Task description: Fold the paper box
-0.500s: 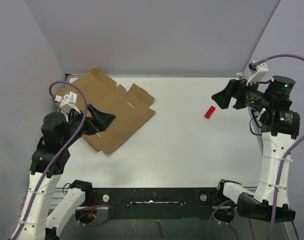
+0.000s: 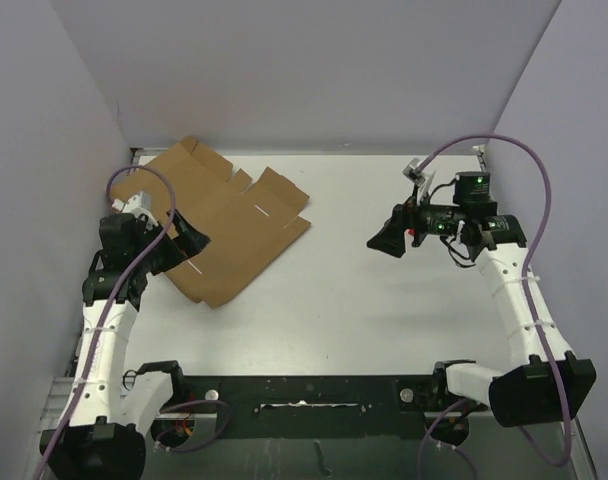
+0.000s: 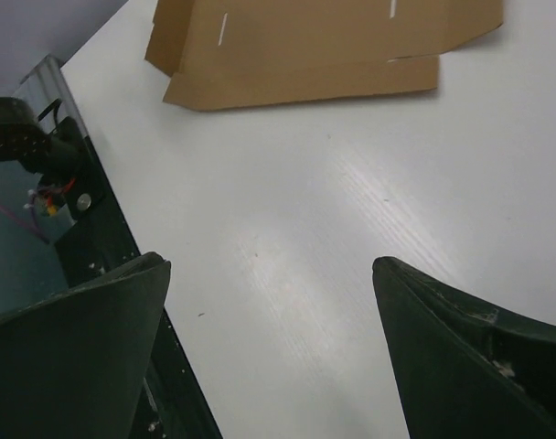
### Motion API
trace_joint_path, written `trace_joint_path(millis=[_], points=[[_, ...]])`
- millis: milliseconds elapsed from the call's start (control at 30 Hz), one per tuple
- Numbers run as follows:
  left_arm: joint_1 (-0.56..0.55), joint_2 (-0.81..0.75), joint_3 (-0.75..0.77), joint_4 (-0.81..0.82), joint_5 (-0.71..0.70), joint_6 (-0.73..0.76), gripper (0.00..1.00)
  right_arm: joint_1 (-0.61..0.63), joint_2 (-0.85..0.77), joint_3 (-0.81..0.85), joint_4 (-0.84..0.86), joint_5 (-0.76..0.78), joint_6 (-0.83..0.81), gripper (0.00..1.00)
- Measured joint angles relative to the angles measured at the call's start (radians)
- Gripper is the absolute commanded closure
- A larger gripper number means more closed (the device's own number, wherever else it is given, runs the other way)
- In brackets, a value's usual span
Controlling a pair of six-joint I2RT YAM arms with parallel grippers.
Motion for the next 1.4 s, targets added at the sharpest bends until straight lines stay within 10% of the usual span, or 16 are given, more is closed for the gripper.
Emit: trace_joint_path(millis=[400, 933, 1400], points=[[0.512, 0.245, -0.105, 0.132, 0.208, 0.065, 0.11, -0.006, -0.002, -0.408, 0.292, -0.272, -0.005, 0.02], [0.522, 0.568, -0.130, 0.596, 0.151, 0.092, 0.21, -0.021, 0.008, -0.384, 0.313, -0.291, -0.077, 0.02], [0.454, 0.867, -0.037, 0.720, 0.197, 0.096, 0.61, -0.073, 0.033, -0.384, 0.329, -0.296, -0.083, 0.02]])
